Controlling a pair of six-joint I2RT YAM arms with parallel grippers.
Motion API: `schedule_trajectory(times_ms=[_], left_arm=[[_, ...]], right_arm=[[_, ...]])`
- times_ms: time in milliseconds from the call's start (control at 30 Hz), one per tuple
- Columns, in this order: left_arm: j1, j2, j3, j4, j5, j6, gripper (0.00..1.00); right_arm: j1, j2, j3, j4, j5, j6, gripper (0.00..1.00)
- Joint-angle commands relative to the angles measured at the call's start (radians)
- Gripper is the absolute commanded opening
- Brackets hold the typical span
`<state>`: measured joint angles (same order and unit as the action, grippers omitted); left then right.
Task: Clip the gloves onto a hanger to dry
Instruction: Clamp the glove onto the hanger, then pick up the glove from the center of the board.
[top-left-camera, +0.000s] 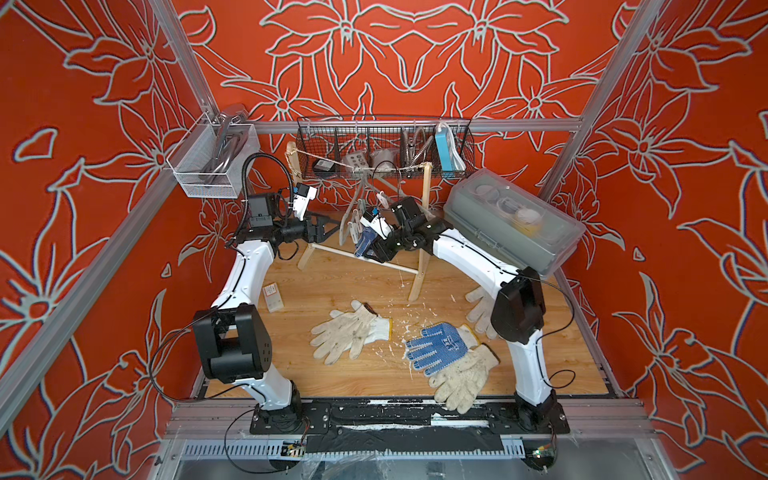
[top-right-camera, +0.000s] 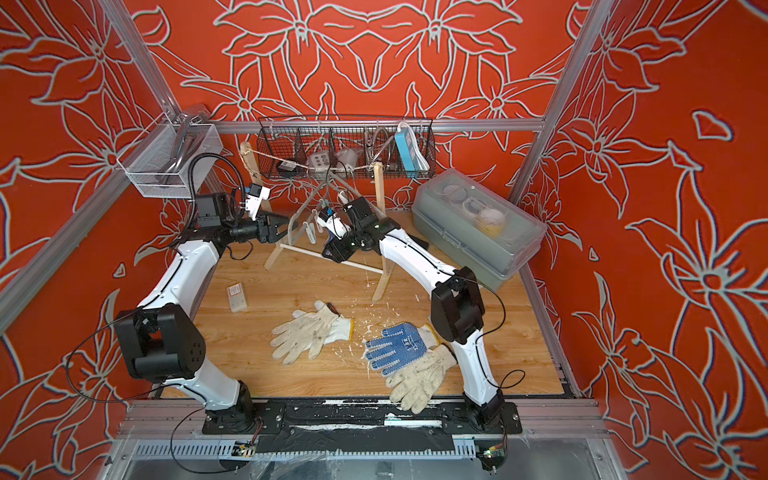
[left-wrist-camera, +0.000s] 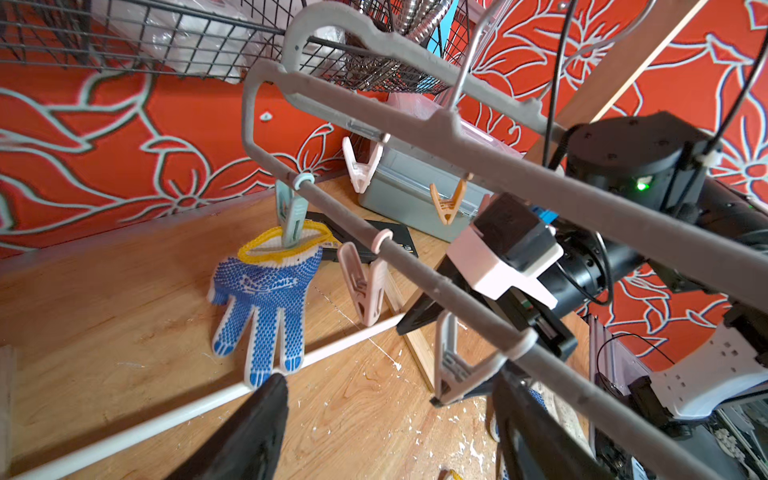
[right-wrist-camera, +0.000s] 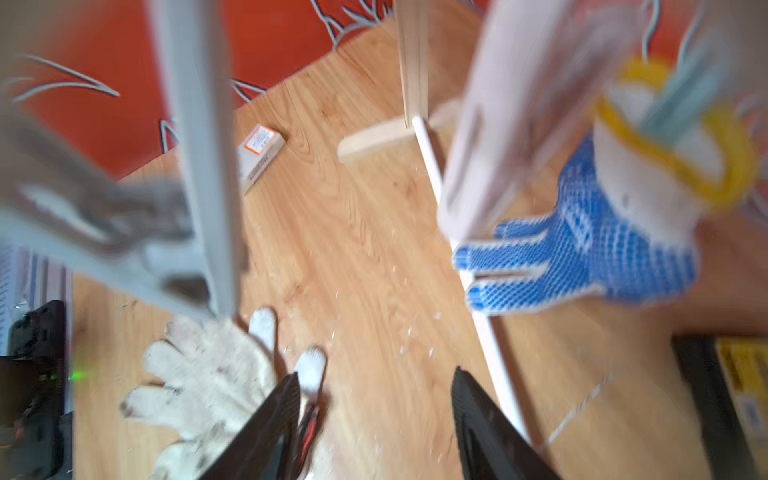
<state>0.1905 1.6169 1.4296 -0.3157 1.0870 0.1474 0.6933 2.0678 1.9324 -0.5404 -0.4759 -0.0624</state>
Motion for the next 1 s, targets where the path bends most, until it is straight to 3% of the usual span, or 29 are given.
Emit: schedule_trajectory(times_ms=[0,267,467,600,967], left_arm=[[0.002,0.009,-0.008,-0.004,0.046,-0.007,0.77],[-0.010,0.019,-0.012,0.006,0.067,-0.022,0.77],[-0.016,0.005,-0.038,0.001,0.058,-0.019,0.77],[-0.023,-0.010,-0.063,0.004,0.041,-0.032,0.77],[-0.057,-0.053,-0.129,0.011,0.033,-0.052,0.78]], right_arm=[[-0.004,-0.116,-0.108,0.066,0.053,0.038,0.69],[0.044,-0.292,-0.447,0.169,0.134,0.227,0.70],[0.143,-0.337,-0.650,0.256,0.259,0.463,0.69],[0.185,-0.280,-0.687,0.306,0.278,0.553,0.68],[0.204,-0.134,-0.671,0.349,0.190,0.594,0.55]])
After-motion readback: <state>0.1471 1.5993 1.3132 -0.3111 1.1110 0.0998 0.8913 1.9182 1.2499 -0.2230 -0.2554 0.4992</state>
